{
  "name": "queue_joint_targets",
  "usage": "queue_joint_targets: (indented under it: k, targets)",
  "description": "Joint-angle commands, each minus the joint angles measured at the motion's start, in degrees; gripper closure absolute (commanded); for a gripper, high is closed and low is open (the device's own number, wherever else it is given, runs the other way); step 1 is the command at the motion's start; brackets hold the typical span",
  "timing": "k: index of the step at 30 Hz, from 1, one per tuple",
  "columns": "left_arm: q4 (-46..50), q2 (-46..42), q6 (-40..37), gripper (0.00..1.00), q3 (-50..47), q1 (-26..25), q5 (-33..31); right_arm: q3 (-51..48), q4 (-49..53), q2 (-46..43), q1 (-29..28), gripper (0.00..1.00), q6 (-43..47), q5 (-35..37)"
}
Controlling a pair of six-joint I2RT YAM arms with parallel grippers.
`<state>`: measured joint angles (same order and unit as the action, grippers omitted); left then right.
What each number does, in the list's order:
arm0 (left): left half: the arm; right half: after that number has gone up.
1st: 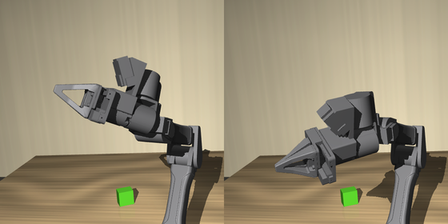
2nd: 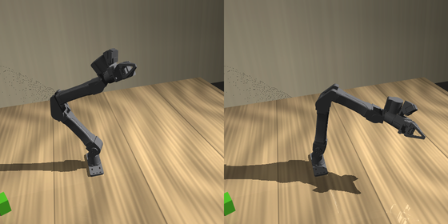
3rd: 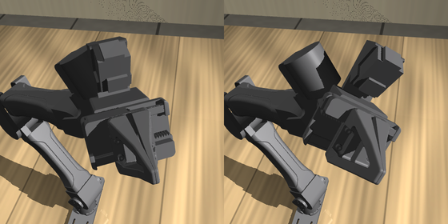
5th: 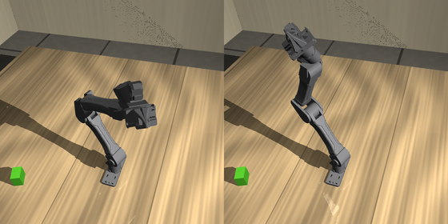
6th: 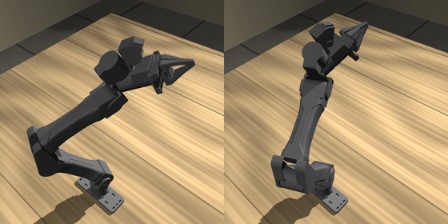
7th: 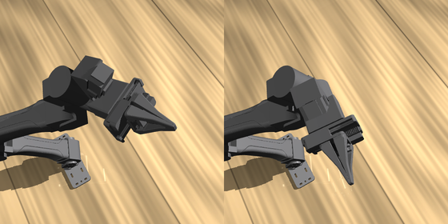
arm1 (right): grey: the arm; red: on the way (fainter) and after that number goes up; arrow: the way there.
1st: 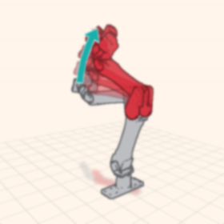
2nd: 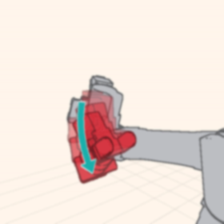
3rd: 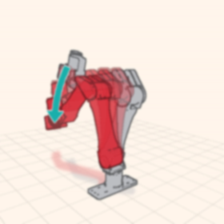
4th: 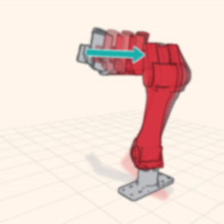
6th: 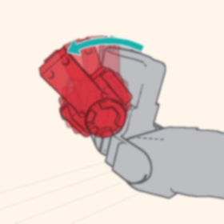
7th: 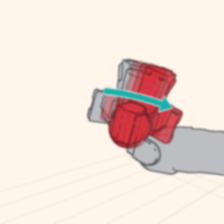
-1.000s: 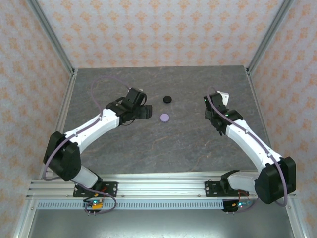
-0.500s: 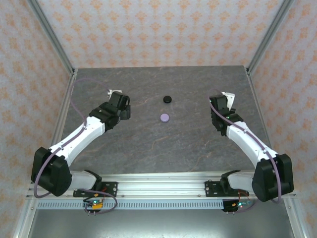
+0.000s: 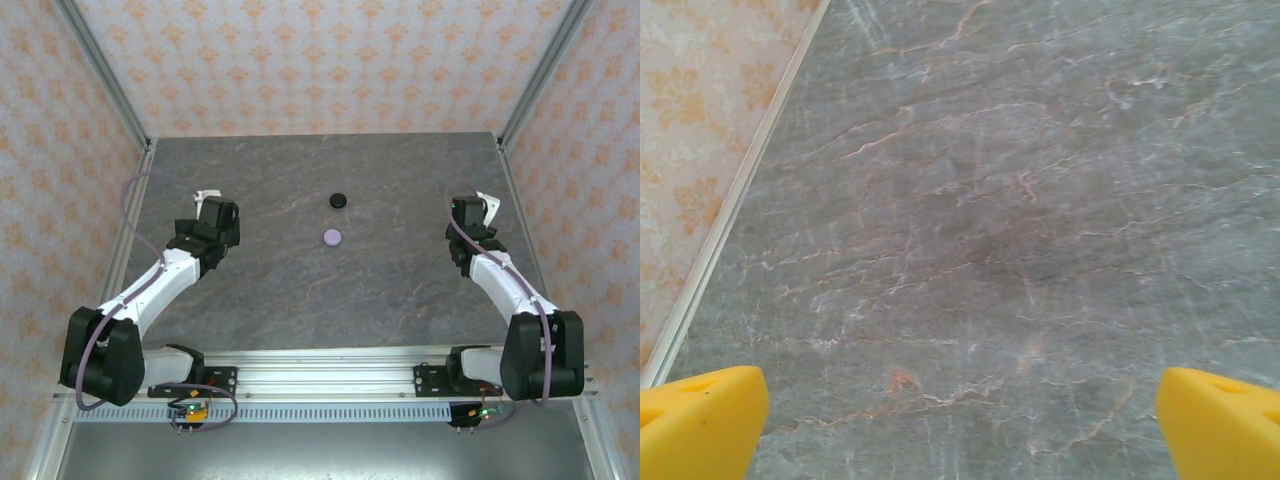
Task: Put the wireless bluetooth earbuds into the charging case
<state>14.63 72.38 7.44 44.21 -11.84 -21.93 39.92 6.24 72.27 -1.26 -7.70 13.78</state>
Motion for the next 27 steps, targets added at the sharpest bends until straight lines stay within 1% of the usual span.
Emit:
queue_joint_targets:
  k: [1,4,7,9,11,16,21,23,25,27]
  targets:
    - [-6.22,0.34,-2.28,0.0,-1.2,1.9,0.31,-3.3,-8.58,0.89,0.78,0.41,1.97,-4.71]
    - [-11.19,1.49,-2.58,0.0,-3.22,2.91,0.65,-6.4,-14.88,0.92,0.96,0.39,3.26,-5.4]
    - [-19.1,2.02,-5.64,0.0,-6.86,3.03,1.94,-7.78,-18.5,1.65,1.07,0.38,5.07,-7.39]
    - [-25.2,2.16,-9.27,0.0,-9.87,3.13,6.06,-9.17,-22.1,2.54,1.12,0.37,6.58,-8.44]
    - [-29.12,2.66,-10.26,0.0,-11.73,3.3,7.8,-10.28,-25.15,3.38,1.38,0.35,7.23,-9.92]
    - [-34.14,4.75,-10.81,0.0,-13.52,4.62,13.05,-12.01,-31.56,5.21,1.86,0.32,7.86,-13.13]
    - [-43.49,5.43,-11.46,0.0,-16.83,5.27,16.59,-12.69,-36.45,6.75,2.28,0.31,8.86,-16.19]
    - [-44.99,5.76,-11.66,0.0,-17.18,5.57,18.03,-13.38,-39.43,7.58,2.46,0.3,9.15,-17.14]
    - [-44.85,6.45,-11.8,0.0,-16.52,5.58,17.97,-14.18,-42.74,9.01,2.57,0.29,8.86,-17.64]
    - [-47.88,7.09,-12.92,0.0,-17.46,5.61,18.41,-14.71,-45.28,10.9,2.56,0.29,8.92,-17.93]
